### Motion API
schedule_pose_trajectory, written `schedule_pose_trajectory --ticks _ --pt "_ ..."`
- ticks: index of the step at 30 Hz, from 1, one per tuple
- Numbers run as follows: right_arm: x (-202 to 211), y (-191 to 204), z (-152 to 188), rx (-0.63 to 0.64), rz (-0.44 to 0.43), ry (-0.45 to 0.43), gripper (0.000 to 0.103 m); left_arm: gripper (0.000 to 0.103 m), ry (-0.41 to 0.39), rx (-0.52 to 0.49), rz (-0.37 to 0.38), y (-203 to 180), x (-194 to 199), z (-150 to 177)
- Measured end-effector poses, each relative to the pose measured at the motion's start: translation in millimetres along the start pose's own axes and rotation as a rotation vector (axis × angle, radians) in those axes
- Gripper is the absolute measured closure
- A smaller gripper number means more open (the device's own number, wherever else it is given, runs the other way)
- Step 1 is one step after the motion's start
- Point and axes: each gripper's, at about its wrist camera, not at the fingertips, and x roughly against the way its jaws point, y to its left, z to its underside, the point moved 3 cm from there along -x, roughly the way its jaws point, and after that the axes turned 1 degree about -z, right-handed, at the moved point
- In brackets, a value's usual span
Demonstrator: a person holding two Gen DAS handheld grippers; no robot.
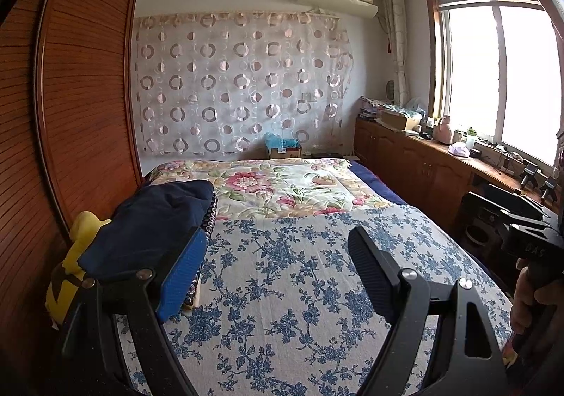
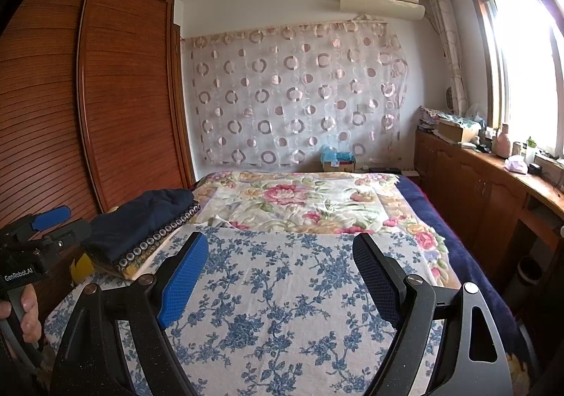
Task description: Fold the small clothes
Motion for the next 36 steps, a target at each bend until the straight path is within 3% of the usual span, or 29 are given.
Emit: schedule_pose_trajectory --ticks 36 --pt "0.0 -10.4 -0.9 -0.002 -0.003 0.001 0.018 0.020 0.000 -0.002 0.000 0.0 -1.3 2.3"
